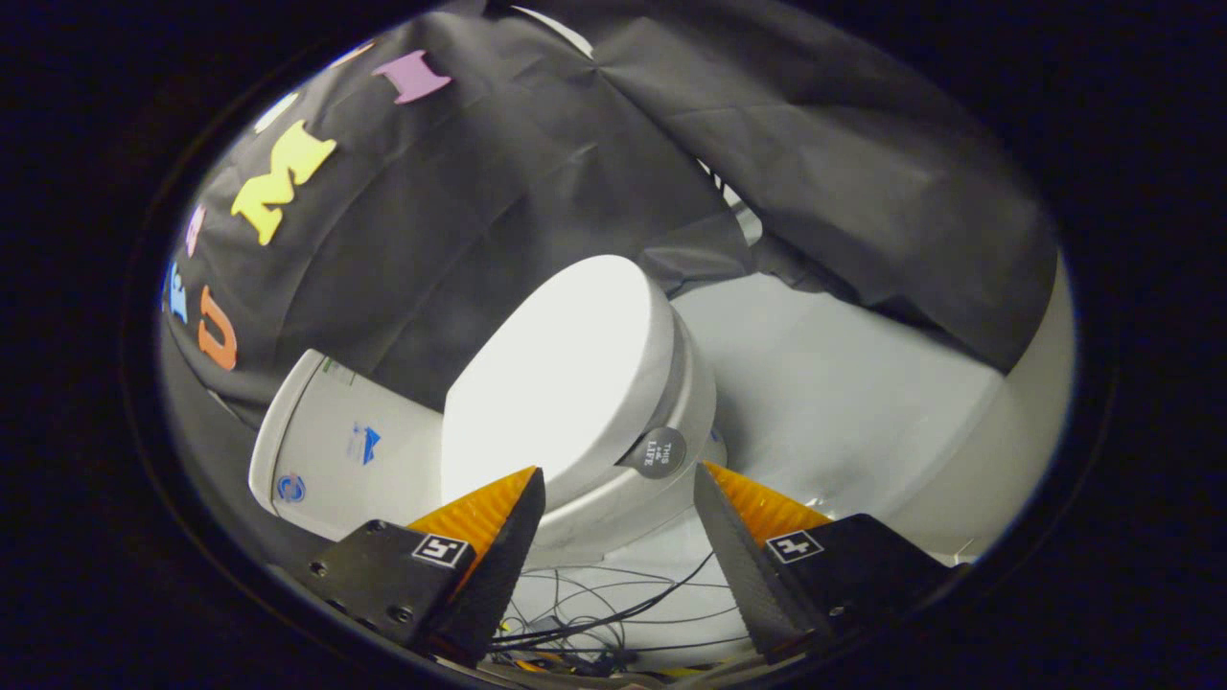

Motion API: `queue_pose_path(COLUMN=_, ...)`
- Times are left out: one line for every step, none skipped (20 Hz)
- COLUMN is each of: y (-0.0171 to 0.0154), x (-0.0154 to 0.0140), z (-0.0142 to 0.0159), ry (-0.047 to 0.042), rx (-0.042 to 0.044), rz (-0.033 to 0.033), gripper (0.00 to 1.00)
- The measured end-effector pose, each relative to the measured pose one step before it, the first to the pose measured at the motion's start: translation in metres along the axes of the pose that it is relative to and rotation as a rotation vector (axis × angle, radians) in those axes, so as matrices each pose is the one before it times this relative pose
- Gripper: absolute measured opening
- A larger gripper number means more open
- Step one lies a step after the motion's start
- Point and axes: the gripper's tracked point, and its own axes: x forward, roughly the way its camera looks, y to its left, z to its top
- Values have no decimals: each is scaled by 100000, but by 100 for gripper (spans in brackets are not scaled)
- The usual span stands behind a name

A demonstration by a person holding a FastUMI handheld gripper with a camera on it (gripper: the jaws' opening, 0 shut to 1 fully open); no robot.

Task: Open the toilet lid.

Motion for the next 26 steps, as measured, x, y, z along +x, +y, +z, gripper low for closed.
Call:
queue_pose_path(y=-357, x=656, z=-94, ry=1900, rx=2569, rz=-305, gripper=97)
queue_pose_path(y=-236, x=524, z=8, ry=1570, rx=2305, rz=426, gripper=97)
queue_pose_path(y=-237, x=612, z=93, ry=904, rx=1841, rz=244, gripper=97)
queue_pose_path(y=-403, x=510, z=55, ry=922, rx=1250, rz=106, gripper=96)
queue_pose_path(y=-249, x=578, z=38, ry=886, rx=1043, rz=269, gripper=96)
queue_pose_path(y=-220, x=570, z=46, ry=936, rx=1286, rz=766, gripper=96)
queue_pose_path(y=-35, x=658, z=38, ry=1529, rx=2302, rz=1458, gripper=96)
queue_pose_path(y=42, x=442, z=71, ry=1294, rx=3335, rz=2248, gripper=94)
queue_pose_path(y=112, x=423, z=163, ry=813, rx=3462, rz=2094, gripper=93)
queue_pose_path(y=-59, x=367, z=40, ry=279, rx=2770, rz=1448, gripper=90)
queue_pose_path(y=-65, x=343, z=195, ry=-27, rx=2008, rz=808, gripper=88)
queue_pose_path(y=-147, x=240, z=-161, ry=100, rx=1565, rz=646, gripper=84)
queue_pose_path(y=-73, x=210, z=-261, ry=1087, rx=1510, rz=854, gripper=82)
queue_pose_path(y=-148, x=245, z=-259, ry=1889, rx=2012, rz=750, gripper=79)
queue_pose_path(y=166, x=248, z=-179, ry=1712, rx=3764, rz=2833, gripper=77)
queue_pose_path(y=548, x=88, z=178, ry=709, rx=3841, rz=3681, gripper=71)
queue_pose_path(y=262, x=276, z=156, ry=-40, rx=2303, rz=2158, gripper=68)
queue_pose_path(y=-211, x=322, z=147, ry=-484, rx=891, rz=-74, gripper=64)
queue_pose_path(y=-335, x=353, z=-36, ry=-453, rx=104, rz=-818, gripper=60)
queue_pose_path(y=-150, x=97, z=13, ry=-286, rx=77, rz=-779, gripper=52)
queue_pose_path(y=-342, x=100, z=222, ry=-271, rx=-228, rz=-1772, gripper=45)
queue_pose_path(y=-276, x=-3, z=36, ry=-591, rx=-42, rz=-1003, gripper=39)
queue_pose_path(y=-126, x=2, z=166, ry=-317, rx=312, rz=-602, gripper=32)
queue_pose_path(y=5, x=196, z=-1, ry=-704, rx=394, rz=-320, gripper=25)
queue_pose_path(y=151, x=34, z=31, ry=-536, rx=361, rz=388, gripper=23)
queue_pose_path(y=83, x=-70, z=50, ry=-629, rx=401, rz=642, gripper=21)
